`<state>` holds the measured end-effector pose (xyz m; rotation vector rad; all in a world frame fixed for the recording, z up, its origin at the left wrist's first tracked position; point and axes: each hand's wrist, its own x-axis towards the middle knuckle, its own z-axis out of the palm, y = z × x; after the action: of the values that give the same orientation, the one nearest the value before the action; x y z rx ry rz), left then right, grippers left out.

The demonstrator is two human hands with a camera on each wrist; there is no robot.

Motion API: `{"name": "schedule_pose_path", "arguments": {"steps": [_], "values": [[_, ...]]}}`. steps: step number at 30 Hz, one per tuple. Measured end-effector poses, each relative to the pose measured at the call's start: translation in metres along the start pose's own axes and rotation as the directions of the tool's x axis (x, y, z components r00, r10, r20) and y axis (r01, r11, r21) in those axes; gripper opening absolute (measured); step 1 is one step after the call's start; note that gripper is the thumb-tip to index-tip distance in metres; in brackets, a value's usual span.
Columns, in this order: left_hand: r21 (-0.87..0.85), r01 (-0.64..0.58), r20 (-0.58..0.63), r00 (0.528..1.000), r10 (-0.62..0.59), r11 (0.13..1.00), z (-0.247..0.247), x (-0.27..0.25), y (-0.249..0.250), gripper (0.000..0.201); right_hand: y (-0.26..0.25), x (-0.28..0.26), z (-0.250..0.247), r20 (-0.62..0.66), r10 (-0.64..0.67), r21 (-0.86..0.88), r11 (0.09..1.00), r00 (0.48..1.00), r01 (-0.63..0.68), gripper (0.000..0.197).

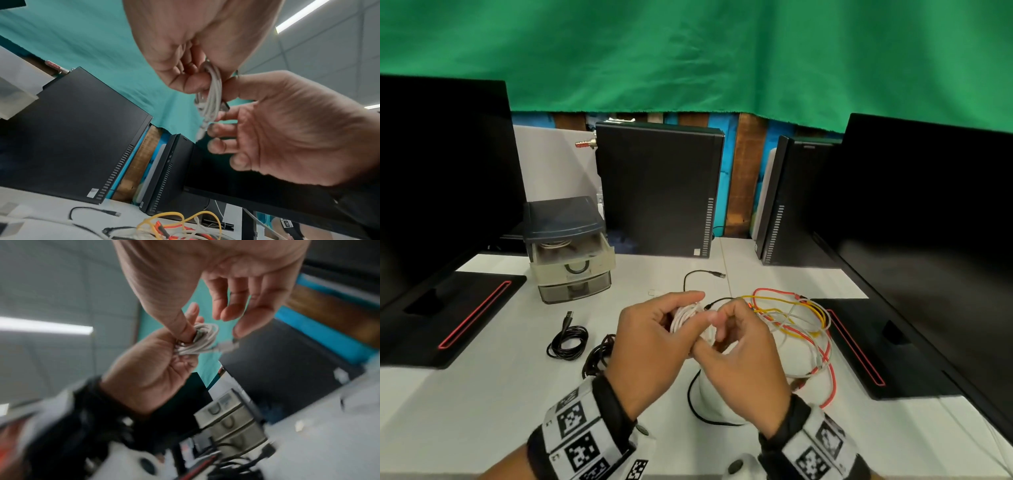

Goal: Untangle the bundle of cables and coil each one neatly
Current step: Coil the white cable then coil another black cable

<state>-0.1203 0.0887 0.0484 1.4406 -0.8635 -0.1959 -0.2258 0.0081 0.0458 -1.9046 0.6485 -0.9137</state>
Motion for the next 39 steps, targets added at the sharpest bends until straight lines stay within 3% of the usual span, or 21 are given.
{"name": "schedule_pose_path", "arguments": {"steps": [2, 5, 10, 13, 16, 19, 25, 30, 35, 39], "values": [[0.035, -0.007, -0.018, 1.0, 0.008, 0.999, 0.0, -0.001, -0.004, 0.023, 0.005, -0.003, 0.0, -0.017, -0.174, -0.278, 0.947, 0.985, 0.163, 0.028], [0.129, -0.072, -0.008, 0.997, 0.074, 0.989, 0.003, -0.003, -0.009, 0.02, 0.006, -0.002, -0.004, 0.07, -0.239, -0.558, 0.795, 0.968, 0.237, 0.028], [0.335, -0.222, 0.077, 0.975, 0.208, 0.916, -0.002, 0.004, -0.023, 0.025, -0.001, 0.0, -0.007, 0.127, -0.248, -0.668, 0.694, 0.96, 0.268, 0.02], [0.379, -0.266, 0.151, 0.963, 0.224, 0.886, -0.006, 0.01, -0.022, 0.032, -0.002, 0.005, -0.016, 0.138, -0.172, -0.606, 0.764, 0.976, 0.22, 0.026], [0.241, -0.158, 0.137, 0.982, 0.127, 0.958, -0.012, 0.018, -0.016, 0.035, -0.007, 0.012, -0.03, 0.174, -0.061, -0.375, 0.919, 0.983, 0.123, 0.025], [0.136, -0.085, 0.115, 0.991, 0.07, 0.987, -0.014, 0.023, -0.013, 0.032, -0.011, 0.013, -0.034, 0.204, -0.052, -0.207, 0.974, 0.978, 0.095, 0.025], [0.119, -0.135, 0.063, 0.99, 0.128, 0.984, -0.017, 0.021, -0.012, 0.028, -0.002, 0.014, -0.025, 0.168, 0.035, -0.104, 0.994, 0.985, -0.018, 0.026], [0.148, -0.165, -0.023, 0.985, 0.171, 0.975, -0.024, 0.027, -0.009, 0.018, -0.008, 0.013, -0.005, 0.322, 0.152, 0.165, 0.963, 0.934, -0.213, 0.03], [0.169, -0.175, -0.058, 0.981, 0.187, 0.97, -0.034, 0.035, -0.006, 0.01, -0.013, 0.024, 0.024, 0.192, 0.103, 0.081, 0.989, 0.976, -0.12, 0.03], [0.235, -0.206, -0.028, 0.975, 0.218, 0.95, -0.048, 0.041, -0.005, 0.012, -0.019, 0.037, 0.031, 0.203, 0.112, 0.106, 0.985, 0.973, -0.136, 0.019]]}}
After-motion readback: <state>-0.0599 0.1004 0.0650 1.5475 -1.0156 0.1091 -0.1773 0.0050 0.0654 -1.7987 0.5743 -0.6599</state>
